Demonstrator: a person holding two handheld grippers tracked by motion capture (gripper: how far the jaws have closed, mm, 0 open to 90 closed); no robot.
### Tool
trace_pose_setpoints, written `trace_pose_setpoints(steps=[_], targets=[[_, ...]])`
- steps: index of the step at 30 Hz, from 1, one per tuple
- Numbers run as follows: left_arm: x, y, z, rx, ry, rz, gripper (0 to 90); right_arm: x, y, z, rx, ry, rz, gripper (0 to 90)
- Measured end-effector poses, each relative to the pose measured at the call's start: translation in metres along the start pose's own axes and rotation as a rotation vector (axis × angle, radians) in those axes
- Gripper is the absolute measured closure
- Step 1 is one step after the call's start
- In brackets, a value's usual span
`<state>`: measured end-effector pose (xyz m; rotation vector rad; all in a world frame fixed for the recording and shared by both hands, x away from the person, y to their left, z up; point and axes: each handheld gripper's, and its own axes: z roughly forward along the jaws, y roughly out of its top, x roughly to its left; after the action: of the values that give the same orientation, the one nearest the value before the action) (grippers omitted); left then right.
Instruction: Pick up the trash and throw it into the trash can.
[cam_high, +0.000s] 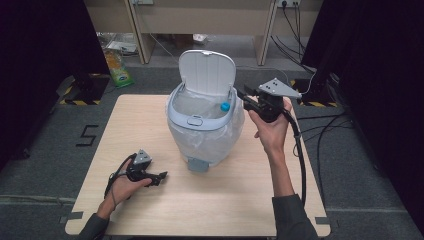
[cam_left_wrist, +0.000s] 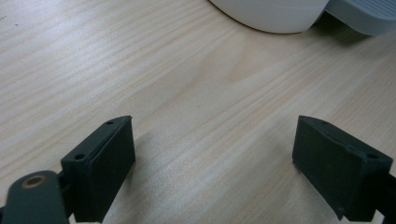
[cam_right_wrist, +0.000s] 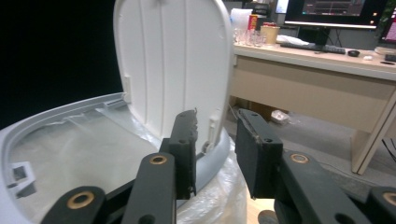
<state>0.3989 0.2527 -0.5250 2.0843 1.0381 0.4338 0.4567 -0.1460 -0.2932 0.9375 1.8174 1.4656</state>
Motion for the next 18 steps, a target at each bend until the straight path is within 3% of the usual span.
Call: trace_pose_setpoints(steps=[7,18], targets=[[0.0003,0.0,-0.0002,0.003,0.001,0.003,12.4,-0.0049,-0.0018,0.0031,-0.003,-0.015,0.006,81.3],[0.0001,0.0,-0.0001,0.001,0.0,0.001,12.4,-0.0075,-0.0032,0.0058,-0.005,-0.014,0.009,82.6]])
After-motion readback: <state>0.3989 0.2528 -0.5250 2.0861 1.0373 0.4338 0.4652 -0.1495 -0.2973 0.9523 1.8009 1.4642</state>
